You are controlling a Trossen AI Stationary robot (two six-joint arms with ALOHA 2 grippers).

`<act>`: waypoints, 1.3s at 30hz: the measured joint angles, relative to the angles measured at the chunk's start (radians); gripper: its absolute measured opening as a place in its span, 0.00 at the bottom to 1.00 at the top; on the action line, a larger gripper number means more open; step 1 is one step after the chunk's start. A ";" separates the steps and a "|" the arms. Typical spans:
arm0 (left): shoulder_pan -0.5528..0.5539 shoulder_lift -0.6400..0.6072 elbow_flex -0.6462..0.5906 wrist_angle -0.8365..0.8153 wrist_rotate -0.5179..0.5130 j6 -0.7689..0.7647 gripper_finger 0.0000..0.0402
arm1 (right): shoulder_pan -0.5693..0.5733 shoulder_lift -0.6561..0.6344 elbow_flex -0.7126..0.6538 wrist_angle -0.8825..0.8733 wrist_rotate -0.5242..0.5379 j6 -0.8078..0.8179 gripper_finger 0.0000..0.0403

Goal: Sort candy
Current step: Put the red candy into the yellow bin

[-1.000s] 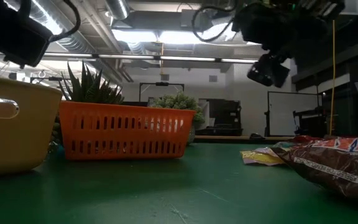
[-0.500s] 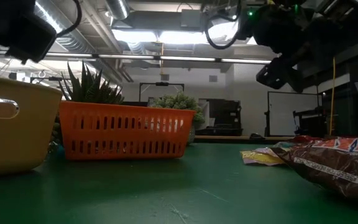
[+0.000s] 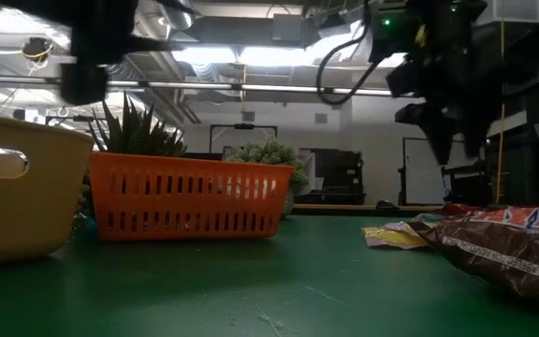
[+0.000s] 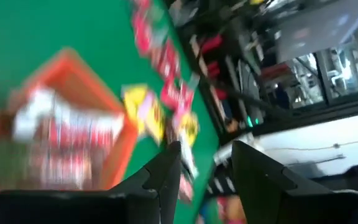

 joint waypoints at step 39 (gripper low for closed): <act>0.299 0.000 0.000 0.132 0.178 0.854 0.32 | -0.032 0.001 -0.309 0.336 0.369 0.224 0.55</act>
